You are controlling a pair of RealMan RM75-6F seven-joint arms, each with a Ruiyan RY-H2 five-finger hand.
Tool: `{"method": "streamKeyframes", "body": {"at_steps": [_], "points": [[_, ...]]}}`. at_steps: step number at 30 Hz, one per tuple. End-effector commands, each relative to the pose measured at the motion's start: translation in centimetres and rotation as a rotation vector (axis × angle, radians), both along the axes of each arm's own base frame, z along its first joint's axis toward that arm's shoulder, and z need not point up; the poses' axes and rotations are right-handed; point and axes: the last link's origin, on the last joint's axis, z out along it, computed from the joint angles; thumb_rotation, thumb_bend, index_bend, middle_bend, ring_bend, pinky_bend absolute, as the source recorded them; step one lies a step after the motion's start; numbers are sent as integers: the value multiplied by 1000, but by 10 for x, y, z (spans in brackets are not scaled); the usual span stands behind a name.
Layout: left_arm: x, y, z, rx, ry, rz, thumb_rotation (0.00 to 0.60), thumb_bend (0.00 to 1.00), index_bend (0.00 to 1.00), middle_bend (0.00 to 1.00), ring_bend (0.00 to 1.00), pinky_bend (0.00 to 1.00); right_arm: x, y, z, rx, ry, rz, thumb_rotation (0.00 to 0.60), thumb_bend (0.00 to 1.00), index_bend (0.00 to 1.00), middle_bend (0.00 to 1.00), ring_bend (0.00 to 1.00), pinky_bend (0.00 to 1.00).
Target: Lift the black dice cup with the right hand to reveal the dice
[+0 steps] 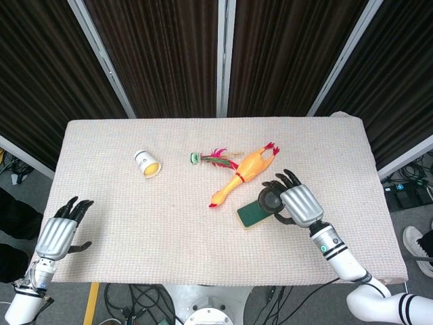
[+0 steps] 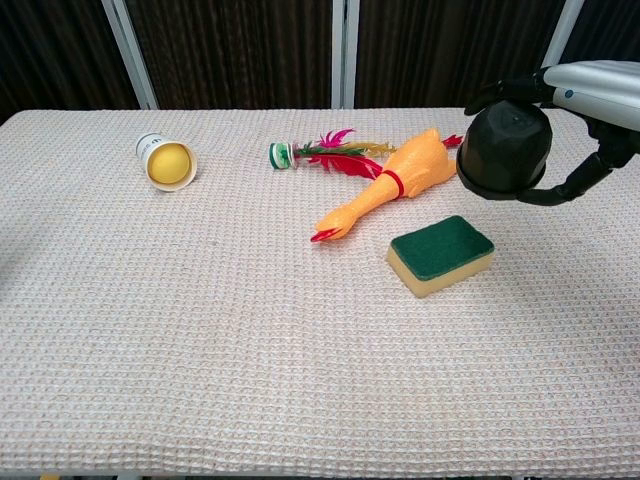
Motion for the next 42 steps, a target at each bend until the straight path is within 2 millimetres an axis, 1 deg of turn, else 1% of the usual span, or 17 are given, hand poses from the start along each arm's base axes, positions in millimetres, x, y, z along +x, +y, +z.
{"method": "streamKeyframes", "body": {"at_steps": [1,2,4,5,7,9,10,12,13,14,19,21,25,29,33,42], "points": [[-1,0,1,6,-5,5,600,27,92,105,21,211,-40,-36,39,-160,-71,-225,600,275,180,419,89,0],[-2,0,1,7,-7,7,600,26,92,105,21,210,-43,-38,41,-163,-82,-247,600,277,180,419,89,0],[-2,-1,-1,3,-9,10,600,27,92,105,21,210,-42,-35,34,-122,-89,-250,600,280,180,419,88,0],[-2,-1,-2,-1,-7,9,600,26,92,105,21,210,-39,-31,25,-85,-74,-233,600,280,180,419,88,0],[-2,-1,-4,-12,0,4,600,27,92,105,21,211,-27,-18,-1,22,-40,-180,600,280,180,419,88,0],[-1,-1,-3,-11,2,1,600,27,92,105,21,210,-11,-4,-25,125,-42,-127,600,280,179,419,88,0],[-1,-1,-3,-8,2,1,600,27,92,105,21,210,-4,1,-31,153,-51,-107,600,280,179,419,88,0],[-1,-1,-1,-3,2,2,600,27,92,105,21,211,4,3,-35,152,-75,-72,600,280,180,419,89,0],[-1,-1,0,-2,4,3,600,26,92,105,21,211,5,0,-34,133,-90,-71,600,280,180,419,89,0],[-2,-1,1,-1,5,5,600,27,92,105,21,211,2,-4,-31,113,-106,-83,600,279,180,419,89,0],[-8,-3,0,-8,4,25,600,27,92,105,21,211,-35,-27,-15,39,-152,-240,600,280,179,419,89,0],[-8,-3,-3,-17,1,27,600,27,92,105,21,211,-48,-32,-13,30,-153,-276,600,280,179,419,89,0],[-6,-2,-7,-28,2,17,600,26,92,105,21,211,-66,-37,-16,14,-126,-304,600,280,179,417,89,0],[-7,-2,-8,-28,5,19,600,26,92,105,21,211,-75,-40,-21,17,-119,-319,600,280,179,416,89,0],[-10,-3,-8,-26,8,24,600,26,92,105,21,211,-81,-41,-31,28,-98,-322,600,279,180,414,89,0],[-13,-3,-6,-16,1,28,600,27,92,105,21,211,-89,-41,-49,41,-66,-319,600,275,177,409,82,0]]}}
